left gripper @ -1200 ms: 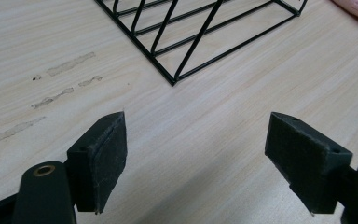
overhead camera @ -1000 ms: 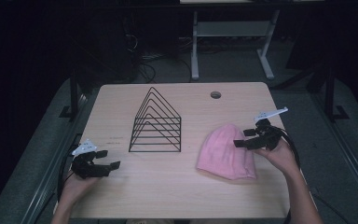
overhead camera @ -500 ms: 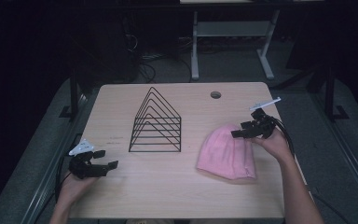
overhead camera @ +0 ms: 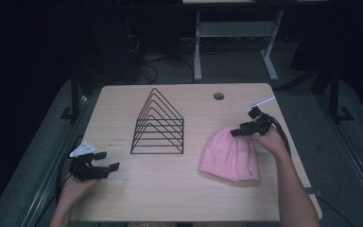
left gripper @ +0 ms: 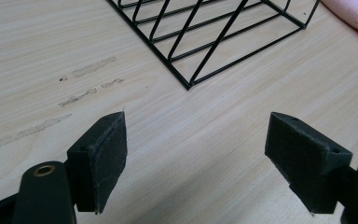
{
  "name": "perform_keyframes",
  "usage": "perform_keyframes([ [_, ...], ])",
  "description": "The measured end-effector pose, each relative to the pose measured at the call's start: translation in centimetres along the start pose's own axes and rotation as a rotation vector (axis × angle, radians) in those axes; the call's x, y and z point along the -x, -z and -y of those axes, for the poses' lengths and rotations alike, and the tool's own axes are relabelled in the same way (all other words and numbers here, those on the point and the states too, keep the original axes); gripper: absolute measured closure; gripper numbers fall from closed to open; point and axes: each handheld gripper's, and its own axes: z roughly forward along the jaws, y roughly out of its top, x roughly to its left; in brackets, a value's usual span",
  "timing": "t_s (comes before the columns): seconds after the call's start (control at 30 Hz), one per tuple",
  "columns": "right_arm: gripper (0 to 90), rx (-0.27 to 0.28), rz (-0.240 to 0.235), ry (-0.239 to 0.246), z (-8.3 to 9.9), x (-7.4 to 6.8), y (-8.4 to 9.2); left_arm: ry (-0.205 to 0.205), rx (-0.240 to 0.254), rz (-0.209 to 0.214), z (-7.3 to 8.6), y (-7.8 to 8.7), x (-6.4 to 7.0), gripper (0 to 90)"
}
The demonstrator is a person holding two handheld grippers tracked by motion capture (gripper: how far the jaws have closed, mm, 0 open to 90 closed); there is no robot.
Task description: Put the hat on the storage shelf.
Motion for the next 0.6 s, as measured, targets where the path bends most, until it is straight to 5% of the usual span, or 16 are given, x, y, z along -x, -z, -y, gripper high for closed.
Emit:
perform_keyframes([
  [0.6,48.7,-0.07,-0.032,-0.019,-0.3,0.5,-1.9,-0.005,-0.002,-0.001,0.0,0.0,0.0,20.6],
])
